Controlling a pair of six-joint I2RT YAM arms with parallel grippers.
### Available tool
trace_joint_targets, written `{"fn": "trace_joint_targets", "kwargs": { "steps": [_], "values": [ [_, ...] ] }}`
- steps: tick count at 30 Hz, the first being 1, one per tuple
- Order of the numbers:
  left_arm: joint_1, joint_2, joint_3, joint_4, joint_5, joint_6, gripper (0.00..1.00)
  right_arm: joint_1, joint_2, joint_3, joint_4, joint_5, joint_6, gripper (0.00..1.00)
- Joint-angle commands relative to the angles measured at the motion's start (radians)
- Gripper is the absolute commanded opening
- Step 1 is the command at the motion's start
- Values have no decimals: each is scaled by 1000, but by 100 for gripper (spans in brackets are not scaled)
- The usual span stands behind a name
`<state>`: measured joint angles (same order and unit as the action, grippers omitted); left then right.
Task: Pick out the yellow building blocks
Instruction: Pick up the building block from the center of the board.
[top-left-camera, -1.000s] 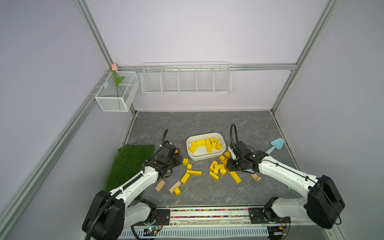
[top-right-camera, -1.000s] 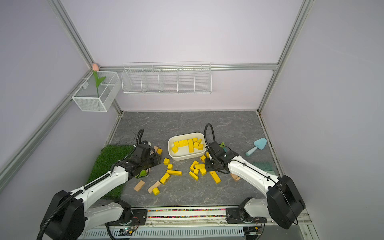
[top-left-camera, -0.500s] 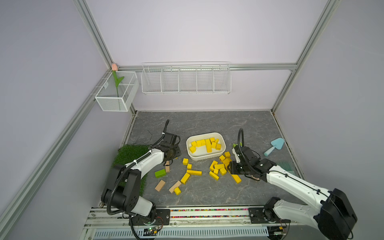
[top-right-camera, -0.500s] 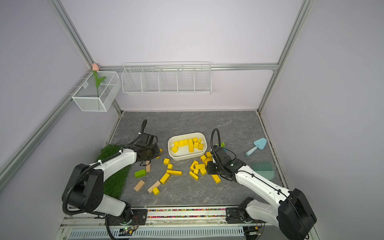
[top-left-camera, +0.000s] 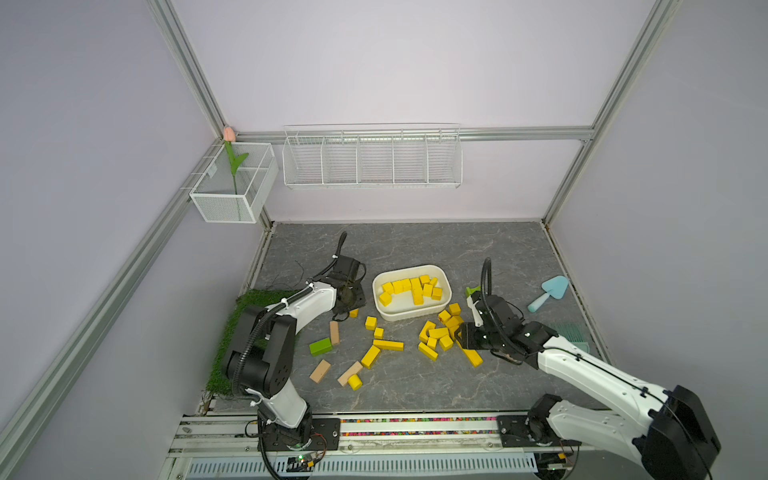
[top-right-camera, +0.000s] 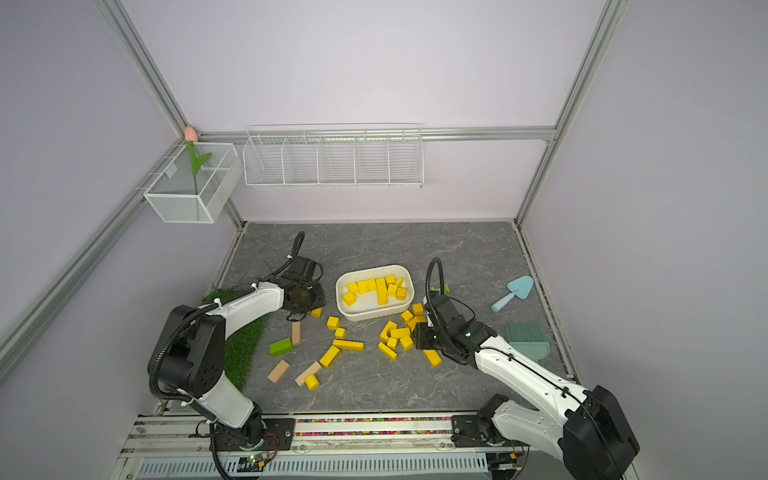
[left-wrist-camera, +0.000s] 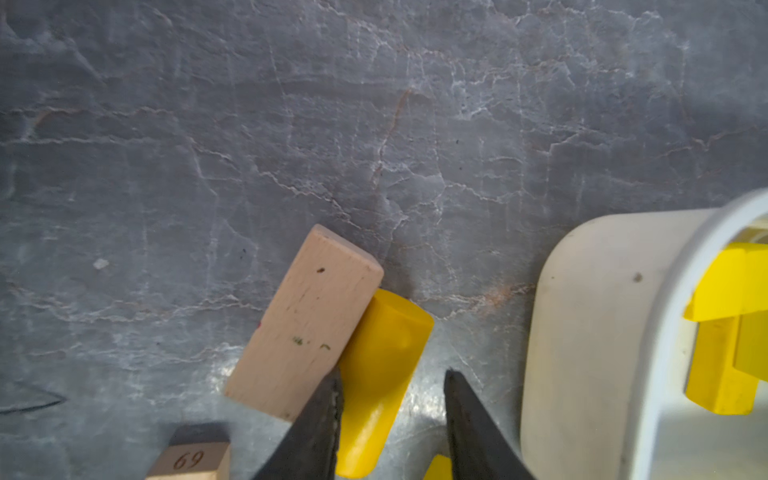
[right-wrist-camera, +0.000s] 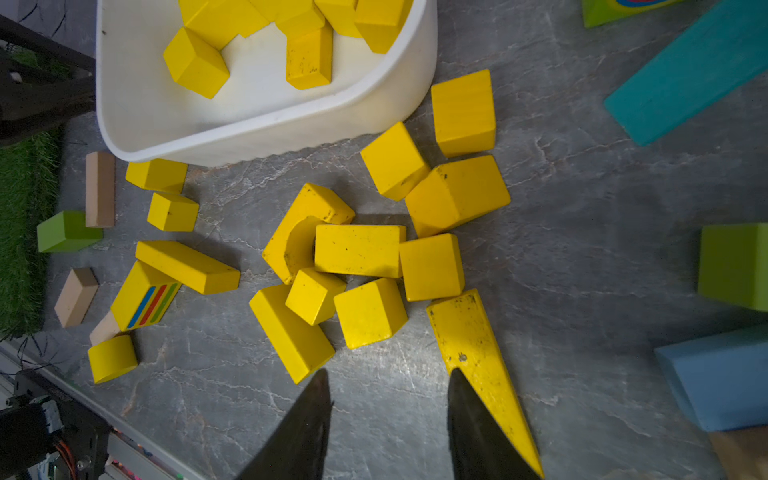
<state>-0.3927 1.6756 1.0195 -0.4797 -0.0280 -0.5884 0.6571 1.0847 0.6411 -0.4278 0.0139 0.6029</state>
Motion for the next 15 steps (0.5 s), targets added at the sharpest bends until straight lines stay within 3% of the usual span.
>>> {"fn": "trace_joint_targets", "kwargs": {
  "steps": [1,11,15],
  "values": [
    [6,23,34,-46,-4,13,43,-2,-3,-18,12,3,15,48],
    [6,67,62,-67,13,18,42,-8,17,-11,14,-6,15,48],
    [6,71,65,-69,15,19,36,-8,15,-12,14,-6,14,48]
  ]
}}
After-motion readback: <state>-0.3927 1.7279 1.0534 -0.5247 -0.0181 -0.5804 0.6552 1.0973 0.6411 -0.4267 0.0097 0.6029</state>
